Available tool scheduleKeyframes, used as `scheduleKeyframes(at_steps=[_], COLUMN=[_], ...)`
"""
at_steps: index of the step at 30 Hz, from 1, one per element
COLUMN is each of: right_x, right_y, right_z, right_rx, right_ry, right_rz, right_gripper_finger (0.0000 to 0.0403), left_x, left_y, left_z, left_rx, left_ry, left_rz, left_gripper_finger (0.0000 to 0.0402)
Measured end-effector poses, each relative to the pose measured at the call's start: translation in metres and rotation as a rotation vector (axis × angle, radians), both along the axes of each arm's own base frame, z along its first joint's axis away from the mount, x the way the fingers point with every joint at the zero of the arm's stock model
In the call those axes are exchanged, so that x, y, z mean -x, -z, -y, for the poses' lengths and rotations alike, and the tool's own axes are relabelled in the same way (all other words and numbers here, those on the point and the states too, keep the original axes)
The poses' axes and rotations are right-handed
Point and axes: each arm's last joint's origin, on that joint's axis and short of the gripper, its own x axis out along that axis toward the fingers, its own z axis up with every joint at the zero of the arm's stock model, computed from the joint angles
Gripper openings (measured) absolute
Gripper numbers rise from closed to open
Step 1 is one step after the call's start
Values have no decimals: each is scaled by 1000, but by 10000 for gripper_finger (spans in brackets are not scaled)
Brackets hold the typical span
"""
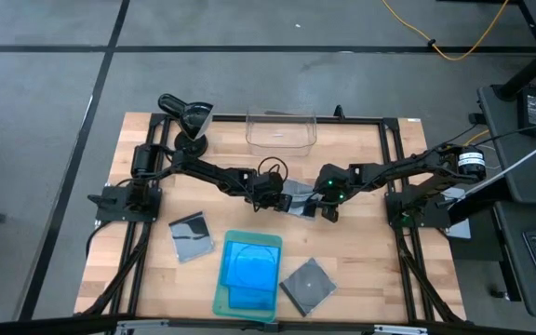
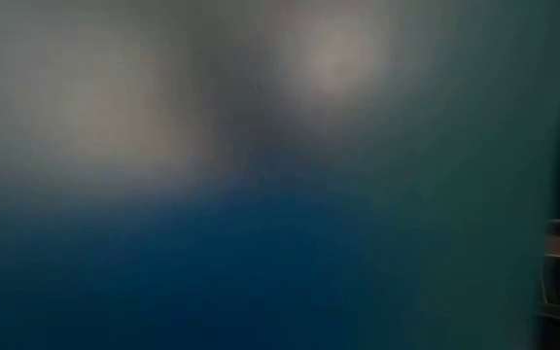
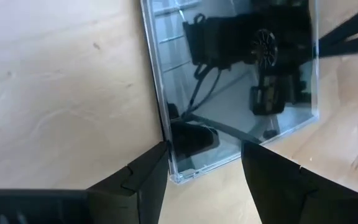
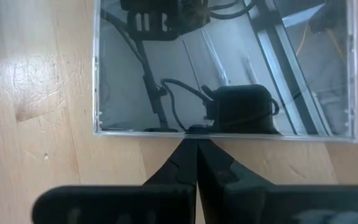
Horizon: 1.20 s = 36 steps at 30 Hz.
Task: Pick & place jewel cases by type
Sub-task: Put the top right black cd case into the transparent bin
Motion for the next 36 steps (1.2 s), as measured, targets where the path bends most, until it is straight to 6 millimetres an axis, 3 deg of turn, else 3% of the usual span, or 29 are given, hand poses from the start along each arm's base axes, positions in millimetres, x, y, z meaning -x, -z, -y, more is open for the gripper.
scheduleKeyframes(at_steps=[16, 21, 26, 31, 36], right_x=[0, 0, -2, -4, -3], right_y=[0, 0, -1, -2, -2], right_z=[0, 0, 0, 1, 0], right_rx=[11, 12, 19, 29, 28], right_ry=[-16, -16, -22, -31, -34], right_rz=[3, 3, 25, 38, 36], right_gripper_finger=[3, 3, 3, 3, 4], left_x=[3, 4, 0, 0, -3], left_y=[-21, -40, -73, -73, -47], left_z=[-1, -3, -3, -3, -3], left_rx=[-31, -76, -120, -124, -63], left_ry=[-30, -57, -62, -44, -12], left_rz=[47, 116, 288, 300, 213], left_gripper_finger=[192, 192, 192, 192, 188])
